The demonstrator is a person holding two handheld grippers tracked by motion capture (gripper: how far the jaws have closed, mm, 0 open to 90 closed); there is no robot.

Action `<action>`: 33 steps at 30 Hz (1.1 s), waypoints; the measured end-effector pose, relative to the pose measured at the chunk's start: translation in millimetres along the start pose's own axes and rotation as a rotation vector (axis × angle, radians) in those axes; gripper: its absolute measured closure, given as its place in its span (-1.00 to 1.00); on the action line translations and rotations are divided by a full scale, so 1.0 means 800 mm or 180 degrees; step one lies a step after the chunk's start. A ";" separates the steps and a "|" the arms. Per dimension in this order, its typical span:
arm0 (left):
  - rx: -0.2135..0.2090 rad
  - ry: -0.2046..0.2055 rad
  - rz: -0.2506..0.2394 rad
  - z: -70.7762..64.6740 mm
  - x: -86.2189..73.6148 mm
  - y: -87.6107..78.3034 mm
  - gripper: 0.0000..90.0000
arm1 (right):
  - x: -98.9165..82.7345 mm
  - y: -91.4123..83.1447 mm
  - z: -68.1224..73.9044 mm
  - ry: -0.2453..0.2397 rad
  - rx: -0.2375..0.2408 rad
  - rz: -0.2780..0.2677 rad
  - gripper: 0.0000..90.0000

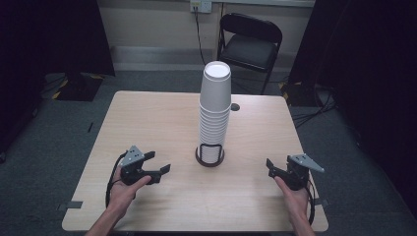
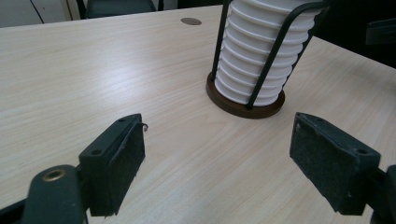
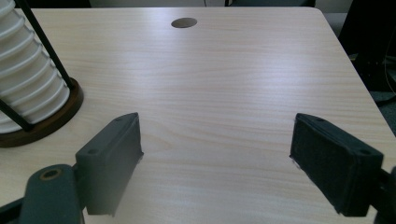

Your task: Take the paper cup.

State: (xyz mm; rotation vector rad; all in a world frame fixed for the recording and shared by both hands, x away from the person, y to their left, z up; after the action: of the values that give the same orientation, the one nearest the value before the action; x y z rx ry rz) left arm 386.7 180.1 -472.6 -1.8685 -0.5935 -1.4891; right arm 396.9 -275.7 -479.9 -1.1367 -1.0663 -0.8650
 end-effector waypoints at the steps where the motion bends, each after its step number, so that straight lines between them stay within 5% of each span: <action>1: 0.0001 -0.0003 0.0004 -0.001 0.000 0.001 -0.59 | 0.000 0.001 -0.001 0.0001 0.0006 0.0008 -0.64; 9: -0.0012 -0.0016 0.0054 0.000 -0.002 0.003 -0.51 | 0.011 -0.006 0.016 -0.0069 0.0202 -0.0091 -0.65; 17: -0.0016 0.0024 0.0045 -0.002 -0.001 0.003 -0.51 | 0.024 -0.008 0.036 -0.0119 0.0483 -0.0013 -0.66; 30: -0.0047 -0.0096 0.0019 -0.003 0.000 0.004 -0.51 | 0.064 -0.018 0.059 -0.0136 0.0739 -0.0263 -0.61; 33: -0.0061 -0.0028 0.0046 -0.004 -0.002 0.005 -0.51 | 0.070 -0.015 0.065 -0.0167 0.0813 -0.0265 -0.61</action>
State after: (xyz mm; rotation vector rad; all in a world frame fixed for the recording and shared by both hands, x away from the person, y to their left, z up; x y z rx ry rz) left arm 387.3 175.5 -474.3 -1.8910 -0.5708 -1.4829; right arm 390.3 -228.6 -419.2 -0.9102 -1.2367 -0.7424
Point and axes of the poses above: each handheld gripper's, and its own axes: y roughly forward along the jaws, x roughly out of its top, z roughly to its left, the point moved 4 cm from there along y, roughly forward along the jaws, and after that the axes turned 11 degrees about -z, right-handed, at the moved point
